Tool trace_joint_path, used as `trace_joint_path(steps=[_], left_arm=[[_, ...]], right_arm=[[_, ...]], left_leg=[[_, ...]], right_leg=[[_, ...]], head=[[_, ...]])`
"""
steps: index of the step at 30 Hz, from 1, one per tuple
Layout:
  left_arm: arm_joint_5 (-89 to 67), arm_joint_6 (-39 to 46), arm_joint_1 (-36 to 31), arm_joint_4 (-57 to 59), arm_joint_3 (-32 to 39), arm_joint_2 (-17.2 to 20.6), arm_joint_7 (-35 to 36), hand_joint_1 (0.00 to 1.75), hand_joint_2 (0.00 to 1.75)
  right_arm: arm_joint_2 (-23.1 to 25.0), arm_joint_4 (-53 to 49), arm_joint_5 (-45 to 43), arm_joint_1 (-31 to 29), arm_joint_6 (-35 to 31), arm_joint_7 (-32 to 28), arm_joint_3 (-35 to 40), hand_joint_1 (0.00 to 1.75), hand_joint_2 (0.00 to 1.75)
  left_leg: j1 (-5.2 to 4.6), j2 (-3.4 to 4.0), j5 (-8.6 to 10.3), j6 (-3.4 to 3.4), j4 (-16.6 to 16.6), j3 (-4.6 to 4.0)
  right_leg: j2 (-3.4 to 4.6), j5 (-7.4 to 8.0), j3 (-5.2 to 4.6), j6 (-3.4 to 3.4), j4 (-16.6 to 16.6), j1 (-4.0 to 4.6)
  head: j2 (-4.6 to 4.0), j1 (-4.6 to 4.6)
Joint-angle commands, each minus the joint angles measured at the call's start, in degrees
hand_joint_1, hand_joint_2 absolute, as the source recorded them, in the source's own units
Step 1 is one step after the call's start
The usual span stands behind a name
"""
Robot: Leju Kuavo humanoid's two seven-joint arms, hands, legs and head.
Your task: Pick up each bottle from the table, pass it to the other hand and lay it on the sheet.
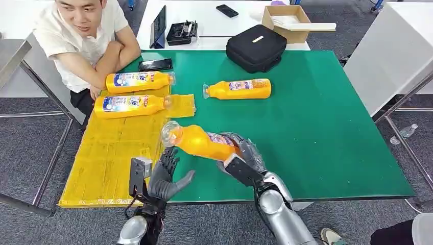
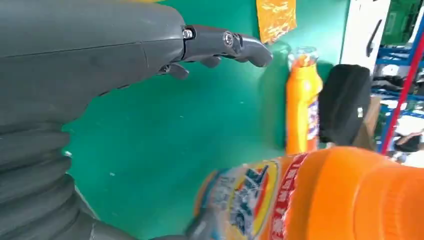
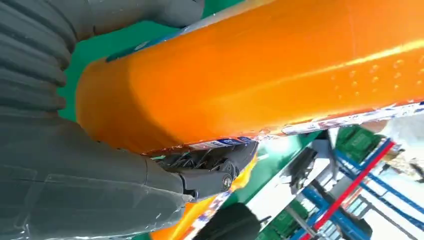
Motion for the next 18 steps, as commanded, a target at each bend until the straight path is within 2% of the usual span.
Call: trace_joint_path(steps=[1, 5, 15, 16, 17, 18], left_arm=[[-1.9, 1.2, -1.0, -2.0, -2.2, -2.9, -2.4, 0.0, 1.75], [-2.5, 0.9, 0.2, -4.0, -3.1, -2.9, -1.8, 0.0, 1.75], [-1.1, 1.1, -0.6, -2.7, -2.6, -2.9, -2.4, 0.0, 1.75], [-1.0, 0.9, -0.5, -3.3, -3.0, -2.9, -2.6, 0.0, 1.75], [-1.0, 0.9, -0.5, -3.3, -3.0, -2.9, -2.6, 0.0, 1.75], [-1.2, 0.8, -0.2, -4.0, -3.4, -2.9, -2.8, 0.0, 1.75]], right_arm=[[1.7, 3.5, -0.3, -1.8, -0.4, 1.1, 3.1, 1.75, 1.75], [1.6, 3.1, -0.1, -1.5, -0.8, 1.2, 3.1, 1.75, 1.75], [1.8, 3.6, 1.7, -1.2, -1.0, 1.7, 5.4, 1.75, 1.75], [1.9, 4.2, 1.8, -1.2, -1.2, 1.9, 5.4, 1.75, 1.75], [1.9, 4.3, 1.8, -1.1, -1.2, 1.9, 5.4, 1.75, 1.75], [2.1, 4.9, 1.5, -1.2, -1.4, 2.0, 5.2, 1.75, 1.75]], left_leg=[[0.02, 0.19, -0.18, 0.02, 0.1, 0.28], [0.01, 0.02, -0.04, 0.01, 0.0, 0.03], [0.01, 0.02, -0.05, 0.01, 0.0, 0.04], [0.03, 0.14, -0.19, 0.01, 0.0, 0.31], [0.01, 0.03, -0.05, 0.01, 0.0, 0.04], [0.02, 0.07, -0.11, 0.02, 0.0, 0.13]], right_leg=[[0.04, -0.13, 0.28, -0.31, 0.0, 0.09], [-0.03, -0.03, 0.05, -0.11, 0.0, 0.04], [-0.02, -0.04, 0.05, -0.13, 0.0, 0.03], [0.01, -0.15, 0.32, -0.33, 0.0, 0.09], [-0.02, -0.05, 0.05, -0.13, 0.0, 0.03], [-0.02, -0.09, 0.15, -0.2, 0.0, 0.07]], head=[[0.0, 0.02], [0.0, 0.0], [0.0, 0.0], [0.0, 0.0], [0.0, 0.0], [0.0, 0.0]])
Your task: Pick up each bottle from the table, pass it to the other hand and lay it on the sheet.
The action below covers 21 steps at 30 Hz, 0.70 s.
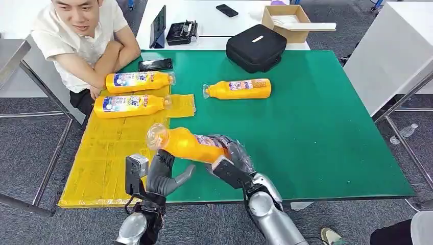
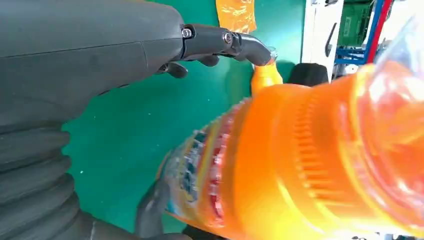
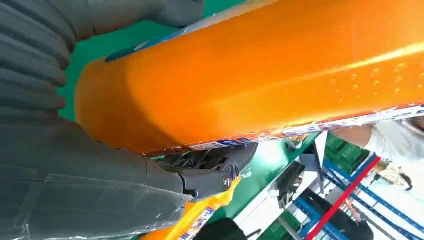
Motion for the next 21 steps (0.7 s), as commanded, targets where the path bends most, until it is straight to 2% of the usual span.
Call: trace_joint_path(steps=[1, 21], left_arm=[[0.3, 0.1, -0.1, -0.5, -1.8, -2.8, -0.5, 0.0, 1.75], [6.7, 1.3, -4.1, 2.2, -2.6, -2.8, -1.1, 0.0, 1.75]], right_arm=[[-0.1, 4.8, 0.7, -1.3, -0.9, 0.9, 2.2, 1.75, 1.75], [2.9, 7.6, 1.4, -4.5, -1.7, 0.3, 2.7, 1.75, 1.75]], left_leg=[[0.02, 0.03, -0.08, 0.02, 0.0, 0.14], [0.03, 0.06, -0.08, 0.01, 0.1, 0.1]], right_leg=[[-0.05, -0.07, 0.17, -0.16, 0.0, 0.06], [-0.04, -0.08, 0.13, -0.2, 0.0, 0.06]], head=[[0.0, 0.02], [0.0, 0.02]])
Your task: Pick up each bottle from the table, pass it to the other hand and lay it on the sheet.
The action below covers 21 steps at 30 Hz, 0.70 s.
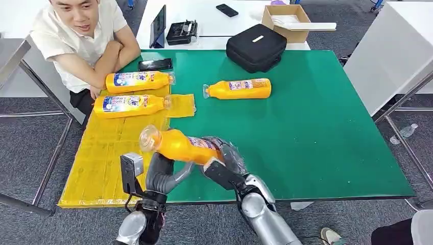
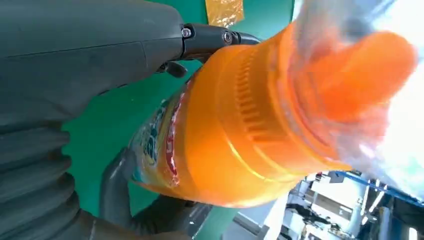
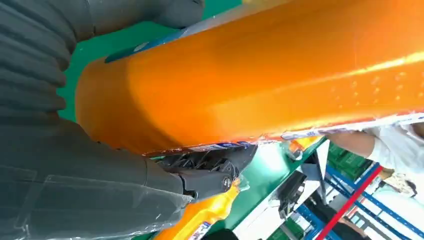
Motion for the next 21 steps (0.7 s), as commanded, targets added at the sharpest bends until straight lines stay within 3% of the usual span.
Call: trace_joint_path(steps=[1, 21], left_arm=[[1.6, 1.6, -3.6, 3.3, -1.1, -2.8, -0.5, 0.0, 1.75], [2.1, 3.8, -4.9, 3.2, 0.4, -2.8, -2.3, 0.0, 1.75]], right_arm=[[0.8, 4.0, 0.9, -3.3, -0.2, 0.1, 1.8, 1.75, 1.75], [0.8, 3.5, 2.3, -1.8, -0.1, 0.3, 3.7, 1.75, 1.75]], left_leg=[[0.03, 0.05, -0.06, 0.02, 0.0, 0.11], [0.02, 0.01, -0.07, 0.01, 0.0, 0.12]], right_leg=[[-0.04, -0.05, 0.13, -0.17, 0.0, 0.06], [-0.09, -0.08, 0.15, -0.2, 0.0, 0.06]], head=[[0.0, 0.0], [0.0, 0.02]])
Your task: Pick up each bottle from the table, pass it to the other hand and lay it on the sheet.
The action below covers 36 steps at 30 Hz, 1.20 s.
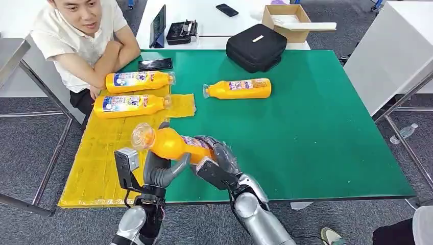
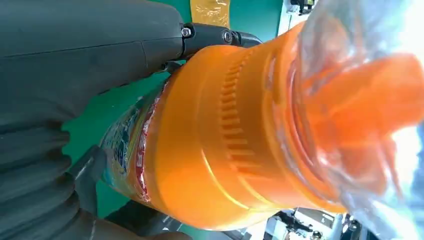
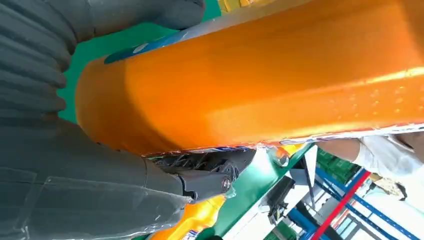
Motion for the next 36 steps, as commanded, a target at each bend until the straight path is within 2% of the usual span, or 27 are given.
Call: trace_joint_path(steps=[1, 4, 5, 6, 14, 19, 20, 21, 30, 31, 36], left_arm=[[0.0, 1.2, -3.1, 3.1, 0.5, -2.8, -0.8, 0.0, 1.75], [-0.1, 2.1, -3.6, 3.4, 0.8, -2.8, -1.3, 0.0, 1.75], [-0.5, 2.4, -3.9, 3.3, 1.0, -2.8, -1.7, 1.5, 1.75], [-1.6, 3.2, -4.2, 3.1, 0.9, -2.8, -2.7, 1.75, 1.75], [-2.5, 6.9, -3.1, -0.2, 0.7, -2.8, -6.9, 1.75, 1.75], [-0.4, 6.8, -3.0, 1.2, 0.6, -2.8, -6.9, 1.75, 1.75], [-0.1, 6.7, -3.2, 1.5, 0.6, -2.8, -7.0, 1.75, 1.75], [-0.1, 6.7, -3.2, 1.5, 0.5, -2.8, -7.0, 1.75, 1.75], [0.0, 6.7, -3.5, 1.6, 0.5, -2.8, -7.0, 1.75, 1.75], [0.0, 6.7, -3.5, 1.6, 0.5, -2.8, -7.0, 1.75, 1.75], [0.0, 6.7, -3.5, 1.6, 0.5, -2.8, -7.0, 1.75, 1.75]], right_arm=[[-1.1, 2.9, 0.4, -1.3, 0.1, 0.4, 2.8, 1.75, 1.75], [-0.9, 2.9, -0.2, -1.1, 0.5, 0.2, 3.0, 1.75, 1.75], [-0.7, 3.1, -0.4, -1.1, 0.5, 0.2, 3.1, 1.75, 1.75], [-0.5, 3.5, -0.9, -1.3, 0.5, 0.3, 2.7, 1.75, 1.75], [1.9, 2.4, -6.9, 0.6, 1.8, -0.2, -0.5, 1.73, 1.75], [2.8, 3.5, -9.3, 0.0, 3.2, -1.0, -0.9, 1.71, 1.75], [2.8, 3.7, -9.3, -0.3, 3.2, -1.0, -0.9, 1.59, 1.75], [2.8, 3.7, -9.3, -0.4, 3.2, -1.0, -0.9, 1.17, 1.75], [2.8, 3.9, -9.3, -0.7, 3.2, -1.0, -0.9, 1.17, 1.75], [2.8, 3.9, -9.3, -0.7, 3.2, -1.0, -0.9, 1.17, 1.75], [2.8, 3.9, -9.3, -0.7, 3.2, -1.0, -0.9, 1.17, 1.75]], left_leg=[[0.03, 0.02, -0.1, 0.01, 0.0, 0.23], [0.04, 0.02, -0.1, 0.01, 0.0, 0.22], [0.04, -0.02, -0.05, 0.01, 0.0, 0.11], [0.03, 0.0, -0.05, 0.01, 0.0, 0.12], [0.05, 0.0, -0.11, 0.0, 0.0, 0.18], [0.01, 0.01, -0.08, 0.02, 0.0, 0.16], [0.03, 0.01, -0.06, 0.01, 0.0, 0.13], [0.05, 0.04, -0.09, 0.01, 0.0, 0.2], [0.02, -0.03, -0.02, 0.0, 0.0, 0.03], [0.04, 0.04, -0.16, 0.01, 0.0, 0.31], [0.03, -0.01, -0.02, -0.01, 0.0, 0.05]], right_leg=[[-0.1, -0.11, 0.27, -0.24, 0.0, 0.08], [-0.09, -0.1, 0.26, -0.23, 0.0, 0.08], [-0.1, -0.05, 0.16, -0.15, 0.0, 0.07], [-0.08, -0.05, 0.16, -0.16, 0.0, 0.07], [-0.11, -0.12, 0.23, -0.23, 0.0, 0.1], [-0.09, -0.1, 0.19, -0.19, 0.0, 0.05], [-0.08, -0.07, 0.16, -0.16, 0.0, 0.06], [-0.08, -0.09, 0.23, -0.22, 0.0, 0.09], [-0.09, -0.04, 0.07, -0.12, 0.0, 0.04], [-0.11, -0.17, 0.37, -0.3, 0.0, 0.1], [-0.09, -0.04, 0.08, -0.13, 0.0, 0.06]], head=[[0.0, 0.0], [0.0, 0.0], [0.0, 0.0], [0.0, 0.0], [0.0, 0.0], [0.0, 0.0], [0.0, 0.0], [0.0, 0.0], [0.0, 0.0], [0.0, 0.0], [0.0, 0.0]])
